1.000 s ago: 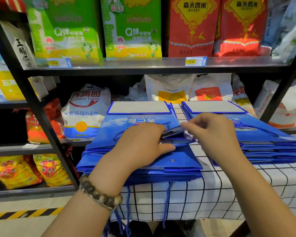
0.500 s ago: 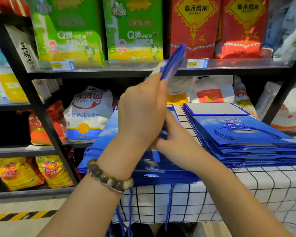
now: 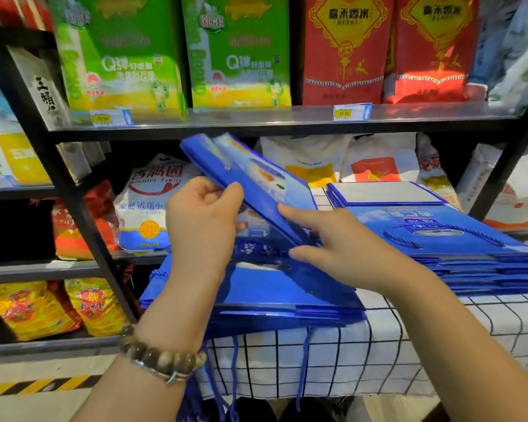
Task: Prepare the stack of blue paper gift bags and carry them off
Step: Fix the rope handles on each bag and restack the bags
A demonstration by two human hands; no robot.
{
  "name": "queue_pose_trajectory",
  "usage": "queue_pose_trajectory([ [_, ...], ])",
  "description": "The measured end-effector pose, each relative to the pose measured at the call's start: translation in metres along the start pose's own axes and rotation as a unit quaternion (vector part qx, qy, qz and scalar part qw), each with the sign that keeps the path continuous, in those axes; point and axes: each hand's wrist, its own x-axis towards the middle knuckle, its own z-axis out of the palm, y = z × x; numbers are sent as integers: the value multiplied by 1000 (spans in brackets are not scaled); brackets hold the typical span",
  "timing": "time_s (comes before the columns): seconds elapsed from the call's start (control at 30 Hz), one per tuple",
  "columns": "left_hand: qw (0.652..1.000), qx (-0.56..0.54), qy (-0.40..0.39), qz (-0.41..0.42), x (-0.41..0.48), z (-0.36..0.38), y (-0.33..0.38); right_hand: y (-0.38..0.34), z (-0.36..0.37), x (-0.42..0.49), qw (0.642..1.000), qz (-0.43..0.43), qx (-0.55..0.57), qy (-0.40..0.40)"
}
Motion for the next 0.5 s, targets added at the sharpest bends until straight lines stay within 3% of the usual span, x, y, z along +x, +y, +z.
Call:
queue_pose_trajectory([
  [0.1, 994, 105, -26, -4, -2, -13, -9, 8, -1, 0, 998, 15, -31, -55],
  [0.17, 962, 248, -111, 32, -4, -22, -7, 11, -1, 2, 996, 14, -48, -79],
  [0.23, 871, 427, -233, 66, -6, -26, -4, 13, 0, 3, 996, 9, -31, -81],
  [0.33, 723, 568, -384, 78, -9, -21, -3, 13, 3, 6, 996, -2, -37, -80],
  [0.4, 674, 611, -403, 102, -10, -12, -4, 13, 5, 8, 997, 3, -35, -70],
  [0.5, 651, 650, -360, 155, -11, -4, -1, 13, 5, 8, 999, 8, 16, -35],
])
